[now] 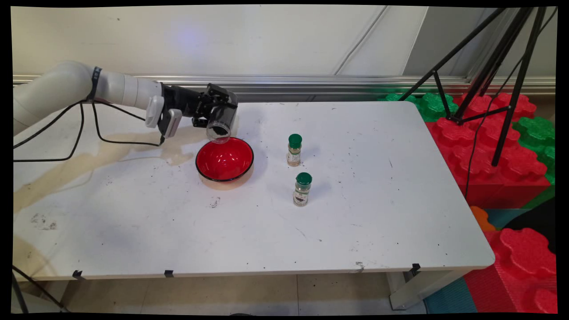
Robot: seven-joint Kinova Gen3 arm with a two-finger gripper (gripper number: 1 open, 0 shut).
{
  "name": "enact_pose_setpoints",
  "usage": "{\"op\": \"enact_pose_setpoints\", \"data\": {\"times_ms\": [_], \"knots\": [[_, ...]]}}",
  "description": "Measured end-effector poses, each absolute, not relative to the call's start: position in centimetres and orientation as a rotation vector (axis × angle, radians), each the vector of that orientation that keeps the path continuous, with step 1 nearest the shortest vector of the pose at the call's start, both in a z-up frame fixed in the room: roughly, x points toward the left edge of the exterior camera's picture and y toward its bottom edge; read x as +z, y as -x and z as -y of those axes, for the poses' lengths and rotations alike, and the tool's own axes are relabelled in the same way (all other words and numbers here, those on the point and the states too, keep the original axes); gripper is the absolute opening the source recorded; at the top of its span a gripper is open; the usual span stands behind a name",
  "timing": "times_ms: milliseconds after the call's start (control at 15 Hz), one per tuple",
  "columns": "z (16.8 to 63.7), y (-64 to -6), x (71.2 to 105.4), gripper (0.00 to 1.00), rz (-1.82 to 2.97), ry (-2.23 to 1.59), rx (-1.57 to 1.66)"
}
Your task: Pour the black seasoning powder in the red bowl
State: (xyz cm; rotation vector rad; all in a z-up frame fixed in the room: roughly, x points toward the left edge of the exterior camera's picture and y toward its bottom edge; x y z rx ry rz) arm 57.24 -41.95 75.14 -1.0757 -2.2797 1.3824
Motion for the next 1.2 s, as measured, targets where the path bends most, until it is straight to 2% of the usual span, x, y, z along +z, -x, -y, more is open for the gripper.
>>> {"op": "enact_pose_setpoints", "data": {"times_ms": [1200], "knots": [[41.6, -55.8, 77.8, 0.00, 2.155, 1.377, 1.533]]}}
